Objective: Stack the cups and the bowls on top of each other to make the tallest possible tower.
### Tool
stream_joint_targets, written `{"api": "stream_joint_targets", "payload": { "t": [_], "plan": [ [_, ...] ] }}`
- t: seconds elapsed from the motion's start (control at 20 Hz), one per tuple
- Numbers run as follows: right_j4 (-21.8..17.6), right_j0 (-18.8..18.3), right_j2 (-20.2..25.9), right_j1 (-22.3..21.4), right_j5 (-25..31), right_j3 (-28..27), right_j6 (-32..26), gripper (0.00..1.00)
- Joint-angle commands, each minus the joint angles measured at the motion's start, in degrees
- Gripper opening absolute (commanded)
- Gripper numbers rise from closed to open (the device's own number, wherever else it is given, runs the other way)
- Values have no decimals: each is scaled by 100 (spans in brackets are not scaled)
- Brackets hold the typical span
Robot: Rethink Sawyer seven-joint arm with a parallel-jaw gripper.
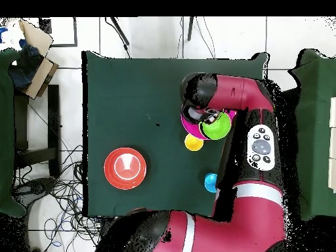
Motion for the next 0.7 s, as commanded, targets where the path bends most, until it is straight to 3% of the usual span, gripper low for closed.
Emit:
{"api": "stream_joint_targets", "payload": {
  "t": [0.05, 0.7],
  "plan": [
    [-511, 15, 434, 244, 338, -34, -1412, 0],
    [-423, -49, 601, 210, 324, 156, -1401, 0]
  ]
}}
